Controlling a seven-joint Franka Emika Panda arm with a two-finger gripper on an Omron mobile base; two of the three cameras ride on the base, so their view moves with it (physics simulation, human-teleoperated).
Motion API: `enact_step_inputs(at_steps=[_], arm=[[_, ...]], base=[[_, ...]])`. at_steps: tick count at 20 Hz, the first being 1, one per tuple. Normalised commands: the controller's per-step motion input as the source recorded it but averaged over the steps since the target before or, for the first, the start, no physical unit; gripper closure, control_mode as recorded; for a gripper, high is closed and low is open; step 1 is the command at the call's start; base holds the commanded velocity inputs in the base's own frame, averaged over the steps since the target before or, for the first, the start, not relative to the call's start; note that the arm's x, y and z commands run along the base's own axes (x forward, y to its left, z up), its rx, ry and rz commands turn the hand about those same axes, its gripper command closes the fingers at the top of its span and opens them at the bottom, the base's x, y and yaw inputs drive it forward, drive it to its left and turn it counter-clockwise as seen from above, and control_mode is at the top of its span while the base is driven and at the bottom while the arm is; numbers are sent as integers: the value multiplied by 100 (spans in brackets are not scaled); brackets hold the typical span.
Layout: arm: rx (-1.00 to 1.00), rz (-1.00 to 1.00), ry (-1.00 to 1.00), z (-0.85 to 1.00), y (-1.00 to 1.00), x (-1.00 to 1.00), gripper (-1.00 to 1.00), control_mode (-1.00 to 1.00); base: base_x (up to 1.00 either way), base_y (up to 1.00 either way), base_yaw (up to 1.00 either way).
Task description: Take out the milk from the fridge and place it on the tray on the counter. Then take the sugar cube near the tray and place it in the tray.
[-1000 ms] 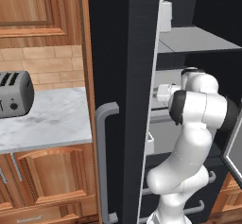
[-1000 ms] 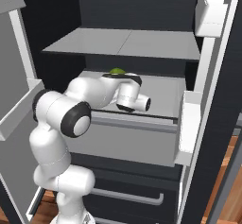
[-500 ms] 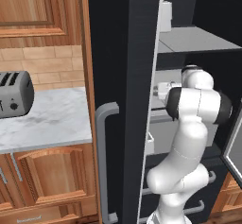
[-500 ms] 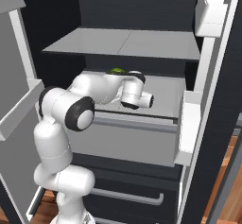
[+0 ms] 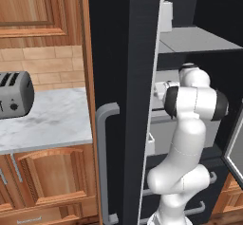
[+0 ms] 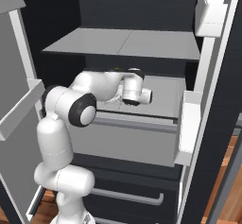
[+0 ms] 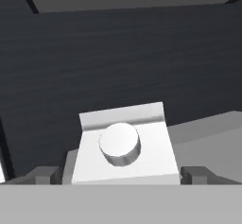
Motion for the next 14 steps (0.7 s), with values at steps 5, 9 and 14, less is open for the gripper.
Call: enact_step_inputs(at_steps=[5, 9, 14], arm=[[-5, 0, 0, -6, 36, 10, -100, -100], [-1, 0, -1, 0, 6, 2, 100, -100], [0, 0, -9, 1, 0, -11, 100, -100]], base=[[0, 0, 0], [0, 0, 0], [0, 0, 0]])
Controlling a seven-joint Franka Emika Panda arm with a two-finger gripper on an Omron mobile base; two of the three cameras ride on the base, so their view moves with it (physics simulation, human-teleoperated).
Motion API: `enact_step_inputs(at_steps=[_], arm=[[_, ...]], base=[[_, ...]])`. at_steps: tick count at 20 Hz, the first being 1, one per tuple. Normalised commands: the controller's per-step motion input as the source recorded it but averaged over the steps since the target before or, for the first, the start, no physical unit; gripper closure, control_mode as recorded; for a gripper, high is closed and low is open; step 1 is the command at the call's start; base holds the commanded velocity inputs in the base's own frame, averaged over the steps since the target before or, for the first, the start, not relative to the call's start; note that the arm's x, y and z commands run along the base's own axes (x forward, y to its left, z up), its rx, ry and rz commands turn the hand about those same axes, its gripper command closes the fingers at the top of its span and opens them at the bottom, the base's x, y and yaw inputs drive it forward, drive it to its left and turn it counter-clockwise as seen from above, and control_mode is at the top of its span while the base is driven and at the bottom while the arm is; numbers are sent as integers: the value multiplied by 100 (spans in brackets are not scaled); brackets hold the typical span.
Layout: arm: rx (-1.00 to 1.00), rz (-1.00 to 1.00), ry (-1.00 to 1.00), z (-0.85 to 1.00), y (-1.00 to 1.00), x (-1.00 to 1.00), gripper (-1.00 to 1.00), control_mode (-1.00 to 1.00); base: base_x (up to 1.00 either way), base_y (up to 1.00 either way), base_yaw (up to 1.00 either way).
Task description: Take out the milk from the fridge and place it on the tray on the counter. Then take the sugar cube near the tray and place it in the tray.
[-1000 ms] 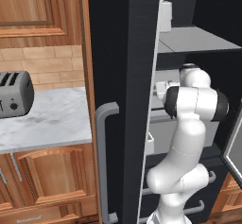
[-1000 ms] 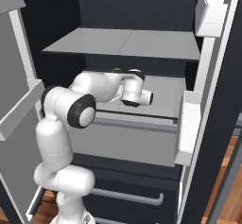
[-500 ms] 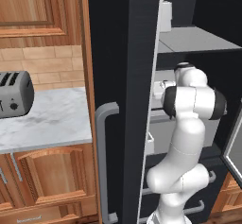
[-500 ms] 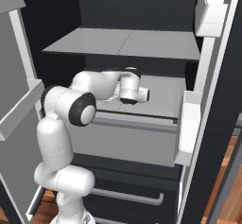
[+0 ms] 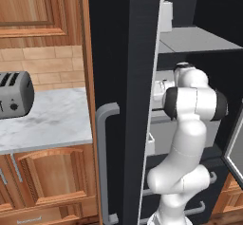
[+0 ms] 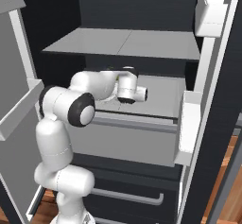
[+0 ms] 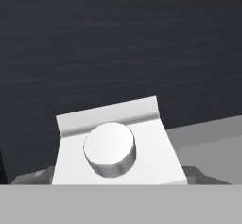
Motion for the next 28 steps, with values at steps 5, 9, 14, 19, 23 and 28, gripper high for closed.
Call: enact_step_inputs(at_steps=[5, 9, 14, 19, 23, 28], arm=[[0, -7, -18, 6, 0, -71, 100, -100], [-1, -29, -9, 55, -9, -83, 100, -100], [0, -26, -1, 80, -13, -65, 100, -100], [0, -26, 1, 82, -11, -61, 100, -100], [-5, -31, 9, 22, 0, -60, 100, -100], [0, -27, 15, 58, -2, -79, 100, -100]], base=[[0, 0, 0], [0, 0, 0], [0, 0, 0], [0, 0, 0], [0, 0, 0], [0, 0, 0]])
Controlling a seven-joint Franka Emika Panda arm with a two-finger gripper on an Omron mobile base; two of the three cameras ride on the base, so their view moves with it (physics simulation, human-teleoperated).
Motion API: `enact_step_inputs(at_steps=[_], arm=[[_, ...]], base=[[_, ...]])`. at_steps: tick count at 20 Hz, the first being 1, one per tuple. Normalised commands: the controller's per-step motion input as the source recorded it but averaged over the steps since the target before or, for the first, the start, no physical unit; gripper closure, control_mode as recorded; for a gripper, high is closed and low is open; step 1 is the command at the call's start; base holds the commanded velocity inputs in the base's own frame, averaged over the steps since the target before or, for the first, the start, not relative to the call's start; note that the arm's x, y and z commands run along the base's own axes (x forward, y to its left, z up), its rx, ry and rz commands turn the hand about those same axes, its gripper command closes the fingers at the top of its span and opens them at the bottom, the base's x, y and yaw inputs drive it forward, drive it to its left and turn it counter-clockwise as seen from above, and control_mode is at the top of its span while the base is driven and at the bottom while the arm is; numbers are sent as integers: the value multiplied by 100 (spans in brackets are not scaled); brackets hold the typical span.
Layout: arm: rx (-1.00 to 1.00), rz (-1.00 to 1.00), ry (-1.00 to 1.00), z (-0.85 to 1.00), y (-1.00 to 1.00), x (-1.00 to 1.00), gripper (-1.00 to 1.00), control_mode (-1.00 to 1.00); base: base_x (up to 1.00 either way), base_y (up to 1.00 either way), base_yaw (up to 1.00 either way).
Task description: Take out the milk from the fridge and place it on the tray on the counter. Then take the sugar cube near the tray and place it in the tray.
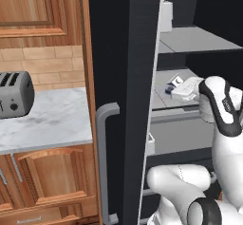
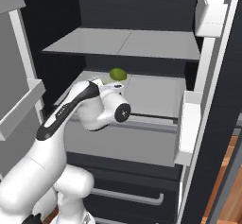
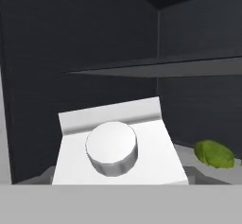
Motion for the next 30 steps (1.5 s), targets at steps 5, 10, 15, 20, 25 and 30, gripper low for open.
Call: enact_step_inputs(at_steps=[5, 10, 15, 20, 25, 30], arm=[[0, -24, 22, 63, -4, -67, 100, -100], [0, -23, 43, 40, -19, -40, 100, -100], [0, -23, 27, 32, -43, -38, 100, -100], [0, -15, -7, 5, -22, -52, 100, -100], [-1, -15, -27, 0, 0, -77, 100, -100], [-3, -11, -19, 1, 6, -50, 100, -100]], base=[[0, 0, 0], [0, 0, 0], [0, 0, 0], [0, 0, 0], [0, 0, 0], [0, 0, 0]])
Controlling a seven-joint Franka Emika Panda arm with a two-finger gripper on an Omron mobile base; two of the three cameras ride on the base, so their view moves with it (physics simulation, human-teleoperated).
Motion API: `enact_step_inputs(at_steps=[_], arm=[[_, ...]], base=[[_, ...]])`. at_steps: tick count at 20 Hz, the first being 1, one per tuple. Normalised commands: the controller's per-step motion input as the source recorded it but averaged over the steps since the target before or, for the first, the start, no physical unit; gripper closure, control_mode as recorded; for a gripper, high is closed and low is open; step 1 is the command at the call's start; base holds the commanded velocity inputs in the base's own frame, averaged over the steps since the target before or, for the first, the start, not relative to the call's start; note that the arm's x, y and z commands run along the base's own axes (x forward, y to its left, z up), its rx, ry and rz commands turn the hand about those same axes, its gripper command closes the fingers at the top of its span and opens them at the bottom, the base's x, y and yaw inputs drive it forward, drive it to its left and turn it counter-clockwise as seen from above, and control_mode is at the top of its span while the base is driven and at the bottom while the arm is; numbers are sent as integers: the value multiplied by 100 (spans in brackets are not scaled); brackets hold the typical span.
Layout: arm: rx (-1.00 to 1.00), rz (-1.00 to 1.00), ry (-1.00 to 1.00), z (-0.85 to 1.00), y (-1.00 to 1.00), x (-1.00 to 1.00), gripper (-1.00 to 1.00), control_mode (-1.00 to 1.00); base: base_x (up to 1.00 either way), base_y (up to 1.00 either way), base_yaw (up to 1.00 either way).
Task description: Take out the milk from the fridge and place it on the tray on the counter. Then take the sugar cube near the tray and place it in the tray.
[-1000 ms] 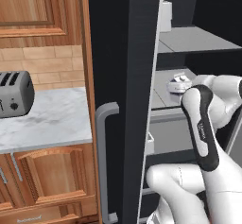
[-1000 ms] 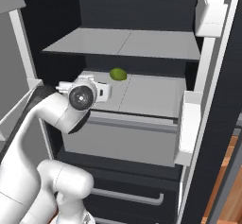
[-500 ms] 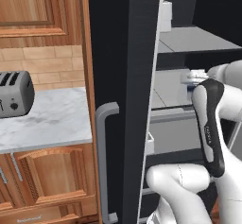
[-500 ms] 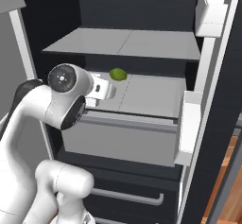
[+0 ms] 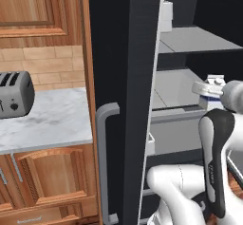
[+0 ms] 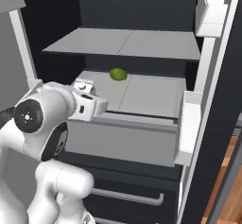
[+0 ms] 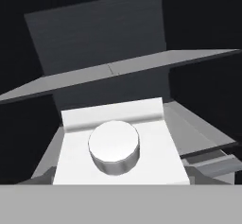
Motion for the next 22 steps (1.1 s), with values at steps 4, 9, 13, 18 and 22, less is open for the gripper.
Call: enact_step_inputs(at_steps=[4, 9, 13, 18, 22], arm=[[0, -2, -3, 10, 17, -41, 100, -100], [-5, 0, -15, 20, 21, -64, 100, -100], [-2, 0, -16, 13, 14, -87, 100, -100], [0, 0, 0, 0, 0, 0, 100, 100], [0, 0, 0, 0, 0, 0, 100, 100]], base=[[0, 0, 0], [0, 0, 0], [0, 0, 0], [-64, 44, 4], [-89, 85, 3]])
